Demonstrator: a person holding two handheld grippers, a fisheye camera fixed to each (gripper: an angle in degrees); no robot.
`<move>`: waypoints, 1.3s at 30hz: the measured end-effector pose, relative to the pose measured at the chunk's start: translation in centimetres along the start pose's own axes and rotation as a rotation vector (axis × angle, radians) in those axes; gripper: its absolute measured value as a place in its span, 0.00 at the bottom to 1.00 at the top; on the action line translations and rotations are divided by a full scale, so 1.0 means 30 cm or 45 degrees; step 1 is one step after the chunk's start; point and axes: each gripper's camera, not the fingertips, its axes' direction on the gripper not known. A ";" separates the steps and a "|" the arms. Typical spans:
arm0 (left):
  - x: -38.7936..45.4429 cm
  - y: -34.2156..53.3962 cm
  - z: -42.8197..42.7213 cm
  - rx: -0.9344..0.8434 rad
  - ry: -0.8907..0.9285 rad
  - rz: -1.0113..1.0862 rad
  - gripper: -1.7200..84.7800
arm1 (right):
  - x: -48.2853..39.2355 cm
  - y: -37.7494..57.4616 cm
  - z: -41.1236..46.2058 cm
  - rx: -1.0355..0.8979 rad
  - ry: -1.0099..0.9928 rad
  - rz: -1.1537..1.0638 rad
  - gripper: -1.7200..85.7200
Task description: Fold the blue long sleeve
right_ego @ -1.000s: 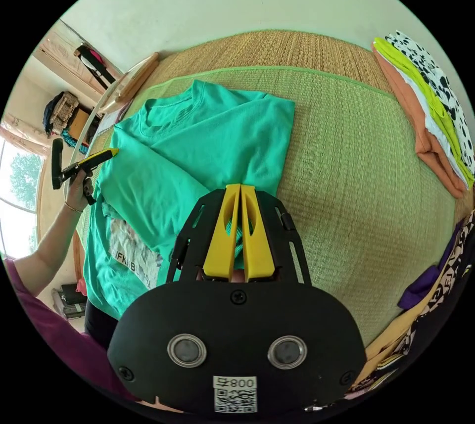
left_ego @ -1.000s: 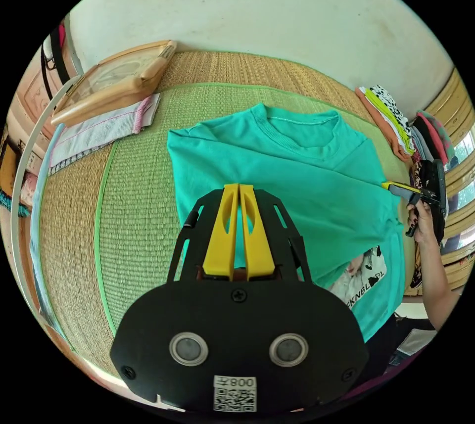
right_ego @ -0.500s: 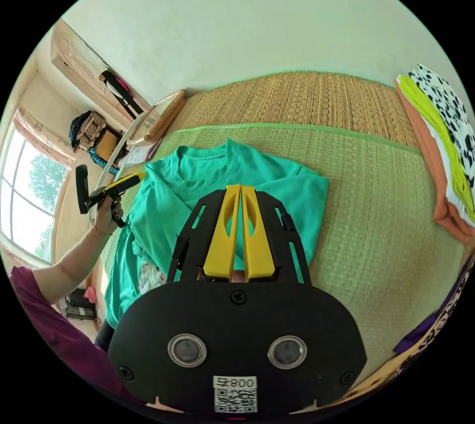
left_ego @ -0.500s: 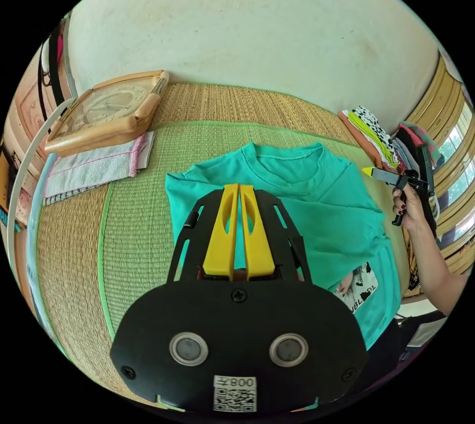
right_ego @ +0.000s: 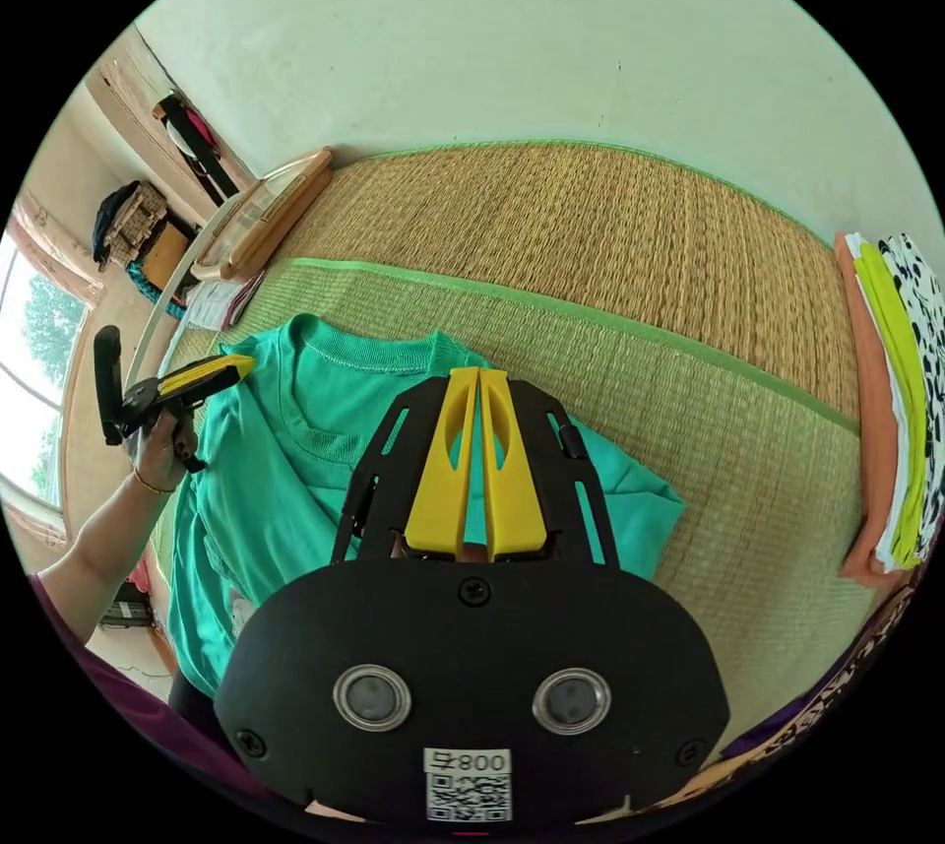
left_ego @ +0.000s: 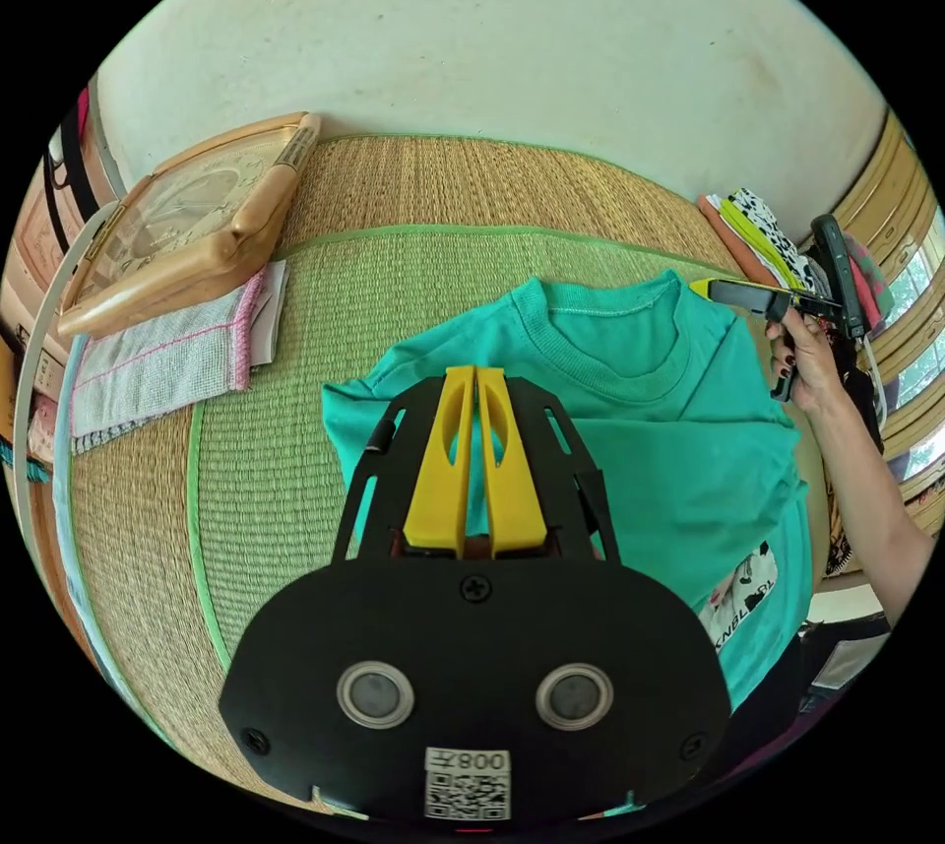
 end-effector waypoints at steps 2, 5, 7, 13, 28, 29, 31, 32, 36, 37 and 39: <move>-0.013 0.018 -0.013 0.016 -0.050 0.004 0.02 | 0.045 0.063 -0.043 -0.001 0.083 0.027 0.02; -0.046 0.033 0.024 -0.082 -0.092 -0.014 0.02 | 0.145 0.122 -0.004 -0.097 0.163 0.141 0.02; -0.062 0.045 0.013 -0.074 -0.077 -0.033 0.02 | 0.190 0.153 -0.016 -0.053 0.061 0.197 0.02; -0.088 0.098 -0.005 -0.064 -0.088 -0.019 0.02 | 0.162 0.175 -0.032 -0.070 0.160 0.215 0.02; -0.184 0.263 -0.074 -0.050 -0.040 0.016 0.02 | -0.064 0.066 0.068 -0.112 -0.044 0.059 0.02; -0.190 0.278 -0.088 -0.033 -0.030 0.014 0.02 | -0.054 0.085 0.041 -0.094 -0.060 0.068 0.02; -0.224 0.355 -0.152 0.012 0.053 -0.010 0.02 | -0.042 0.135 -0.022 -0.052 -0.053 0.066 0.02; -0.233 0.380 -0.170 0.026 0.079 -0.015 0.02 | -0.030 0.177 -0.070 -0.036 -0.055 0.068 0.02; -0.282 0.587 -0.272 -0.003 0.203 -0.017 0.02 | 0.010 0.372 -0.237 0.014 -0.069 0.086 0.02; -0.289 0.645 -0.288 -0.040 0.162 -0.021 0.02 | 0.017 0.447 -0.271 -0.016 -0.075 0.091 0.02; -0.307 0.727 -0.313 -0.075 0.145 -0.056 0.02 | 0.022 0.569 -0.310 -0.051 -0.041 0.120 0.02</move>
